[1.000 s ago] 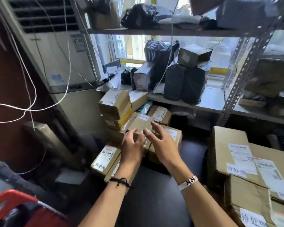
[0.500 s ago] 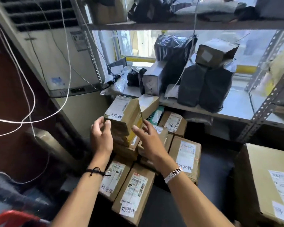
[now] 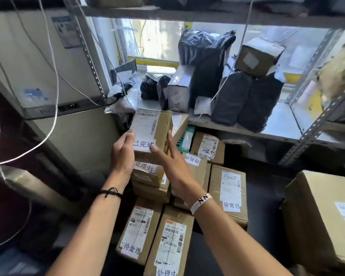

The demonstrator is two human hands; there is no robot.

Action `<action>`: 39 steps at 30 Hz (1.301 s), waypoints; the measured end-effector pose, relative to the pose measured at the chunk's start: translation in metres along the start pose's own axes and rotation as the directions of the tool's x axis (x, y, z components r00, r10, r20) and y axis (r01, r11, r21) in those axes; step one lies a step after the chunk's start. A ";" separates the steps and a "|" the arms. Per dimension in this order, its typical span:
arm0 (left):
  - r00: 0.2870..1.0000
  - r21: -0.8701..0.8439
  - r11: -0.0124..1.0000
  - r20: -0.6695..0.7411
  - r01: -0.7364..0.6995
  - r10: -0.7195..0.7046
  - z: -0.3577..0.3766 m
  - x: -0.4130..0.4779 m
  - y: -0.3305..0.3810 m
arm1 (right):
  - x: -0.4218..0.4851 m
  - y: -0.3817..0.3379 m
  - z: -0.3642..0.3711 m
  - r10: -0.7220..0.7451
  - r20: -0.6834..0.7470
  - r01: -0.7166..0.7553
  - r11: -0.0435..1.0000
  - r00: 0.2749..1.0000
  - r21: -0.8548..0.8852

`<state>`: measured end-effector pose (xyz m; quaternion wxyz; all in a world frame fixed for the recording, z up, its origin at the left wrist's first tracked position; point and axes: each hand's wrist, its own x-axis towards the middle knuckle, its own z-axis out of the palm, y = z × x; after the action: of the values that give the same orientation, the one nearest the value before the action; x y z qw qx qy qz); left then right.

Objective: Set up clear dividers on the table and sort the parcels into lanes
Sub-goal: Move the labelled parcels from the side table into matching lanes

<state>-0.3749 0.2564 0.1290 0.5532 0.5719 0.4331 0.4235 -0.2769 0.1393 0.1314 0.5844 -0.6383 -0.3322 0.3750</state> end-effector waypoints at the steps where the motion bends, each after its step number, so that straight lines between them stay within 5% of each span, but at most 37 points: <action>1: 0.999 -0.030 0.998 0.015 -0.048 0.048 0.004 0.000 0.008 | -0.001 -0.008 -0.001 -0.043 -0.008 0.043 0.999 0.999 0.013; 11: 0.936 -0.216 0.936 0.160 -0.278 0.314 0.043 -0.024 0.078 | -0.026 -0.077 -0.065 -0.243 -0.161 0.275 0.937 0.956 0.215; 32: 0.846 -0.358 0.933 0.492 -0.020 0.207 0.299 -0.323 0.080 | -0.281 -0.044 -0.374 -0.225 -0.457 0.295 0.951 0.861 0.088; 36: 0.805 -0.318 0.948 0.568 0.024 0.170 0.336 -0.361 0.072 | -0.314 -0.025 -0.410 -0.236 -0.554 0.234 0.969 0.798 -0.076; 39: 0.772 -0.291 0.956 0.617 0.048 0.149 0.368 -0.383 0.068 | -0.326 -0.020 -0.436 -0.358 -0.629 0.081 0.902 0.690 -0.425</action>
<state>-0.1200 -0.2113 0.1844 0.7323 0.6050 0.1389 0.2800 -0.0608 -0.3571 0.1962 0.5782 -0.7828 -0.2275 -0.0342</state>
